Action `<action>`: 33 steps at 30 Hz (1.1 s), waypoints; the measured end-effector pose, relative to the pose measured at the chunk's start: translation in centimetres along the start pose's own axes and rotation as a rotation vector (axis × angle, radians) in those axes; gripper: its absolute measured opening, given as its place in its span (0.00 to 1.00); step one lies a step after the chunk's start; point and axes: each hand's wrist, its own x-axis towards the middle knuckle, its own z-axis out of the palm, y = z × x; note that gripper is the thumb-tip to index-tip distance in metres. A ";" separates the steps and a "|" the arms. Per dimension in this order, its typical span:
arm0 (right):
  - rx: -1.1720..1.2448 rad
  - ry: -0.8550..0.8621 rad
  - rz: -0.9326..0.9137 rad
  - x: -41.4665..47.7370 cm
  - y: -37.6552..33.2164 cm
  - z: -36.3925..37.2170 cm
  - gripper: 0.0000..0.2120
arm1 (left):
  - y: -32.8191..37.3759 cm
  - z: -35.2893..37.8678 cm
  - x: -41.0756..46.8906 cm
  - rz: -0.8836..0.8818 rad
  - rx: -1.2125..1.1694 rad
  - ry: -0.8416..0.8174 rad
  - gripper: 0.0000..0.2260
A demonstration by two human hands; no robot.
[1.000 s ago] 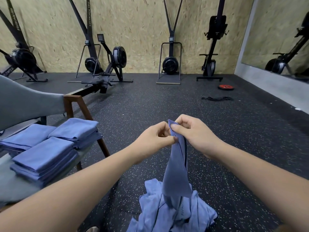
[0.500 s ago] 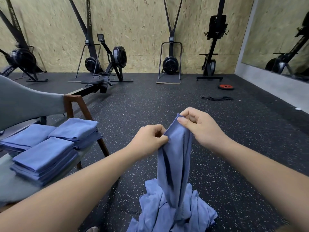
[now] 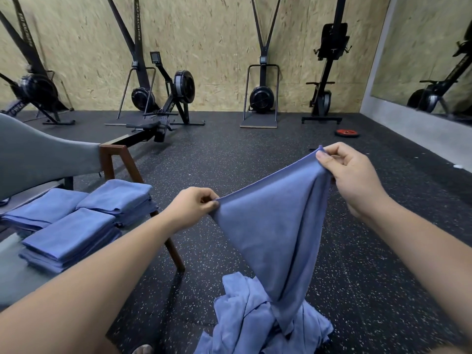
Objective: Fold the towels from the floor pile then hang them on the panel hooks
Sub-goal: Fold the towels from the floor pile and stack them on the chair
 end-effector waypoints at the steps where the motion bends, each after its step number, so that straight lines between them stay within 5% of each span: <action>1: 0.002 0.007 0.019 0.1 0.1 -0.2 0.07 | -0.2 -0.3 -0.1 -0.017 -0.052 0.011 0.06; 9: 0.002 0.102 0.089 0.0 0.1 -0.2 0.09 | 3.5 -0.5 -0.7 -0.159 -0.750 0.059 0.08; 15: 0.021 0.021 0.144 -0.9 0.6 1.9 0.09 | 7.0 0.4 -1.1 -0.164 -0.831 -0.011 0.15; 22: 0.064 0.007 0.249 -1.5 0.6 2.8 0.11 | 8.0 0.6 -1.2 -0.200 -0.886 0.028 0.06; 29: 0.102 -0.184 0.187 -4.4 -1.0 5.8 0.08 | 9.5 1.3 -2.1 -0.088 -0.843 -0.092 0.07; 33: 0.068 -0.227 0.101 -5.3 -1.5 6.8 0.06 | 10.6 1.4 -2.8 -0.033 -0.793 0.029 0.09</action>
